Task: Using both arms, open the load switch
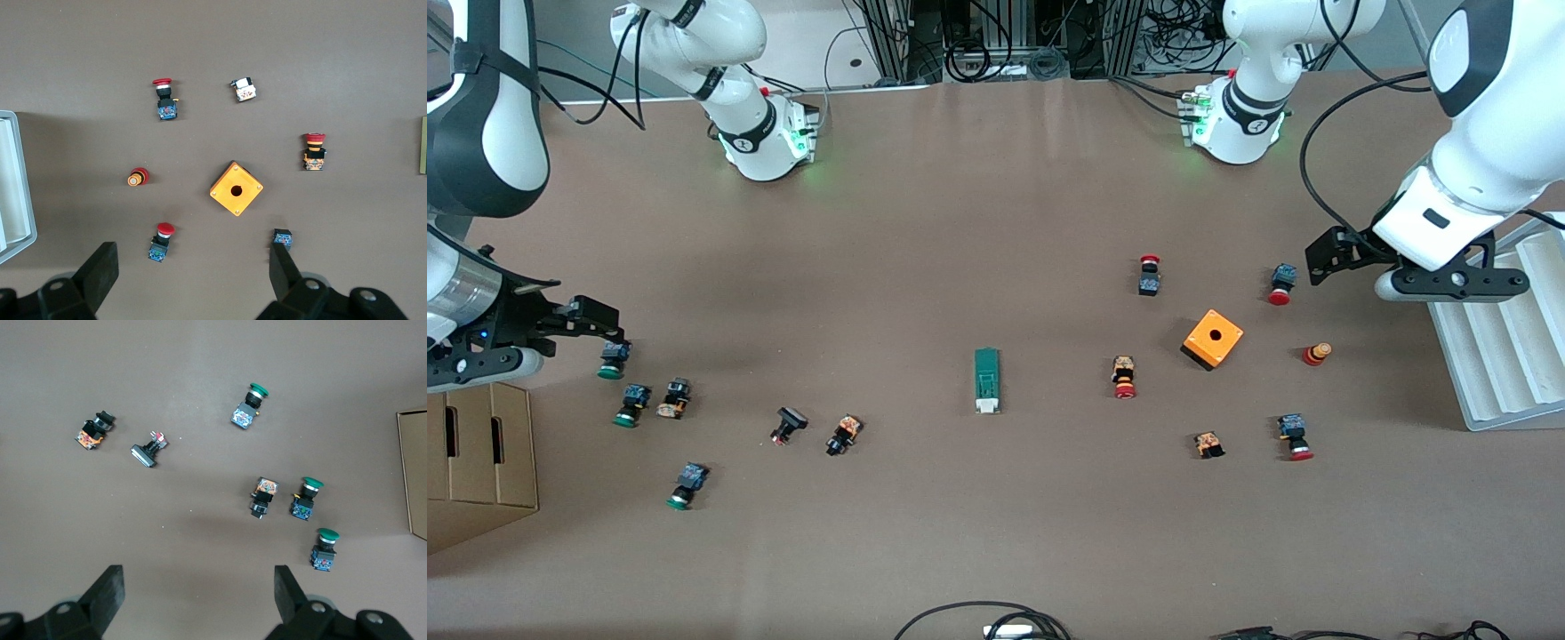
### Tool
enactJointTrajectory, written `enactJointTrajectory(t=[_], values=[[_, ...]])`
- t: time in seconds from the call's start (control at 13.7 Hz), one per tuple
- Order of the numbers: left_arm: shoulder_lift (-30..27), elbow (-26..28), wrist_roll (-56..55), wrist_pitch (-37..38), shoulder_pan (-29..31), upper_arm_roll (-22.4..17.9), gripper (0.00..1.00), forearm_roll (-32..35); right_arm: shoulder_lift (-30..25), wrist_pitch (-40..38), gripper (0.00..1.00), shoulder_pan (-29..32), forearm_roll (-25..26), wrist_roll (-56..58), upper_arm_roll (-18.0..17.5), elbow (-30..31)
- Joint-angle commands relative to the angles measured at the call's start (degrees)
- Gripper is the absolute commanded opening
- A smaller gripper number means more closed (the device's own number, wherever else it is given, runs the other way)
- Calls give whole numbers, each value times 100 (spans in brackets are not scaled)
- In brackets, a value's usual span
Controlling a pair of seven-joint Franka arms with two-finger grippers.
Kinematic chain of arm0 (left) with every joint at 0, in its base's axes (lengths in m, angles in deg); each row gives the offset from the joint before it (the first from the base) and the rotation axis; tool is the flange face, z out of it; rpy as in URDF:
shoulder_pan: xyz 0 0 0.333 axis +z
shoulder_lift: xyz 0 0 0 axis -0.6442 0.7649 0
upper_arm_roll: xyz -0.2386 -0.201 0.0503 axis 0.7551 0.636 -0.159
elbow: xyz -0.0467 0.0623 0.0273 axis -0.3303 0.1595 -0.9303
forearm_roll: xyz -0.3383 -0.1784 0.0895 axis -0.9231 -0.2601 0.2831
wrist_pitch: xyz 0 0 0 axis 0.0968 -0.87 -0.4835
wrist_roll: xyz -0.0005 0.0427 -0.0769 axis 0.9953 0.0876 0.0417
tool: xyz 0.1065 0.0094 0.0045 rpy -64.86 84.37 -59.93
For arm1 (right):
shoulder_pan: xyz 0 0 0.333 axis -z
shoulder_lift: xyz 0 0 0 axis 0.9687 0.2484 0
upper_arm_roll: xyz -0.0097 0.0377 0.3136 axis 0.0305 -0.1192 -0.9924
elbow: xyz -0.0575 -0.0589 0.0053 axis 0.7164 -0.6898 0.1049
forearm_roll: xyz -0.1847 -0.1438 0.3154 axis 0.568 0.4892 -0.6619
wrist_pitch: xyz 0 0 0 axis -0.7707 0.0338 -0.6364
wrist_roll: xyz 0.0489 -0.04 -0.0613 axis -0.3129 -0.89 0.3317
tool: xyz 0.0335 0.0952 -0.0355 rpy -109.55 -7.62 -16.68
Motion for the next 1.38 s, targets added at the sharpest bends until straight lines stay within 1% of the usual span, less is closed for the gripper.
enactJointTrajectory(t=[0.0,1.31], values=[[-67,-52,65,107,-25,7,100,43,72,5,100,11,152,16,-3,-107],[-75,-52,65,116,-25,42,100,52,134,4,100,-7,73,-19,-3,-169]])
